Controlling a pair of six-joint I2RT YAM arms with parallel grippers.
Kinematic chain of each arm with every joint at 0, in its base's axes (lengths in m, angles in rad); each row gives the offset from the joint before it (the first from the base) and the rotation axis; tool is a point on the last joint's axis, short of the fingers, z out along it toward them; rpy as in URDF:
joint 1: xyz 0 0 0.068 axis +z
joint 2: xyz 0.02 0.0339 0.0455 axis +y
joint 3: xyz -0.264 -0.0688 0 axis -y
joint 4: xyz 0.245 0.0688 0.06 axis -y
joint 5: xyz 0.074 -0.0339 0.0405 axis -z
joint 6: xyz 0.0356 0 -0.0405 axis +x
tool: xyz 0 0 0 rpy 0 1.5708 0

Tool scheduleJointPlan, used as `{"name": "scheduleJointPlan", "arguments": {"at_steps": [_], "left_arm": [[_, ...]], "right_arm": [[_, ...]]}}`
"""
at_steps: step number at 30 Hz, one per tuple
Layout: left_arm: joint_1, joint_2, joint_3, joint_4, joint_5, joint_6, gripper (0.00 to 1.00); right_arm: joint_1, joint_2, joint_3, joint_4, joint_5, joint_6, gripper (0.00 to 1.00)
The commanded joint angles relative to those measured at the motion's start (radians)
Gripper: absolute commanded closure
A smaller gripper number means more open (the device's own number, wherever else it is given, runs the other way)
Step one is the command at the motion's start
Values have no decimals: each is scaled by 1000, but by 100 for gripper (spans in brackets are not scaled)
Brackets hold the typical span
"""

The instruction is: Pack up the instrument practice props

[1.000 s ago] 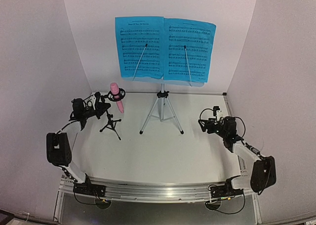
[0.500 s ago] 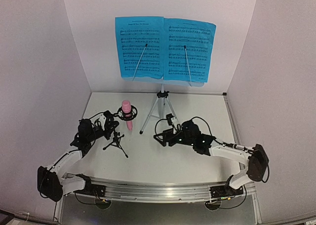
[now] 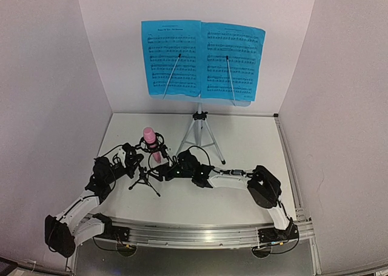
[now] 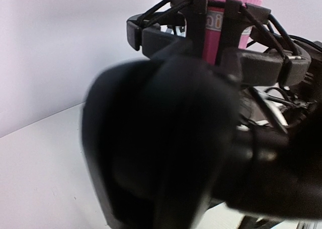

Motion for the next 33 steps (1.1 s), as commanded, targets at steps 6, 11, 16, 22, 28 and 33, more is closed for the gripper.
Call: {"name": "scheduleJointPlan", "arguments": {"at_steps": [6,11,16,22,28,33], "left_arm": [[-5,-22,-29,112,90,-38,100],[-5,14,-14,123,92,-38,100],[-6,32,-17,165,94,-27,100],[-6,35,-16,160,102,-12,100],[-5,40,-18,168,117,-18,100],[-5,39,-20,174,117,-22,100]], "right_arm": [[-22,169,215,103,-73,359,32],[-30,211,215,170,-72,522,37],[-32,235,185,252,-85,653,46],[-38,244,162,260,-81,708,62],[-42,264,173,266,-91,736,74],[-44,273,184,265,-96,735,91]]}}
